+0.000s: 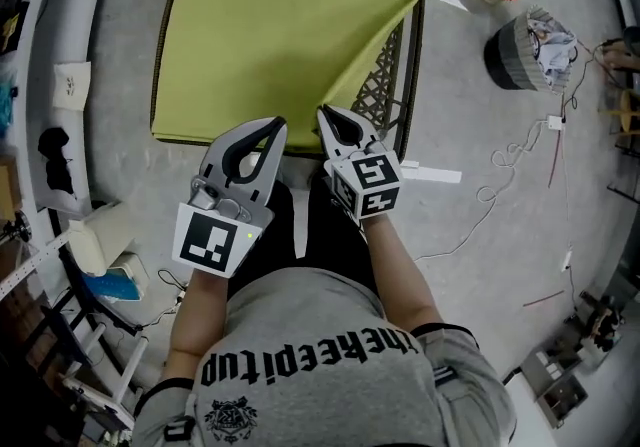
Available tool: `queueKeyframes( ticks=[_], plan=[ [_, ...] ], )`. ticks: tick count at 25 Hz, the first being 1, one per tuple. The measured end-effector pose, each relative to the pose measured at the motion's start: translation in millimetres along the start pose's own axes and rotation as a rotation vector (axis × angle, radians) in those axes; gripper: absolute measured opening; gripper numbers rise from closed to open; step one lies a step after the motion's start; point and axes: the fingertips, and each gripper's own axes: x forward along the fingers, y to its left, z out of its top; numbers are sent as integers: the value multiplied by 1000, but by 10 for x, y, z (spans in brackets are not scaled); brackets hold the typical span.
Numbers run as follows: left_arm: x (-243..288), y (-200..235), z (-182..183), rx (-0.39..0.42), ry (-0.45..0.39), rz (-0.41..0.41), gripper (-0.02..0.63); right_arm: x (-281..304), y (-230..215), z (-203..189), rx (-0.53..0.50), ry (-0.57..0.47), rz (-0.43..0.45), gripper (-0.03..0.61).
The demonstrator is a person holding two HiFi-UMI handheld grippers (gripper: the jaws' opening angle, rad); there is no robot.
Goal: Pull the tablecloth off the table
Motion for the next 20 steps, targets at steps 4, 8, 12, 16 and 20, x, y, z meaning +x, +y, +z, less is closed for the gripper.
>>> queueKeyframes(
  ticks=[4, 8, 12, 16, 20],
  plan=[
    [-307, 241, -10, -16, -21, 54, 14, 251, 402, 151, -69, 0, 58, 20],
    [-601, 451, -70, -33, -34, 93, 14, 470, 834, 184, -145, 17, 116, 20],
    [-841, 619, -143, -45, -38, 120, 14, 643, 1254, 62, -193, 58, 181, 20],
    [-1040, 772, -200, -59, -37, 145, 14, 773, 1491, -176, -191, 118, 195, 20],
    [-1158, 866, -248, -64, -39, 162, 14, 825, 1465, -248, -116, 124, 174, 20]
  ],
)
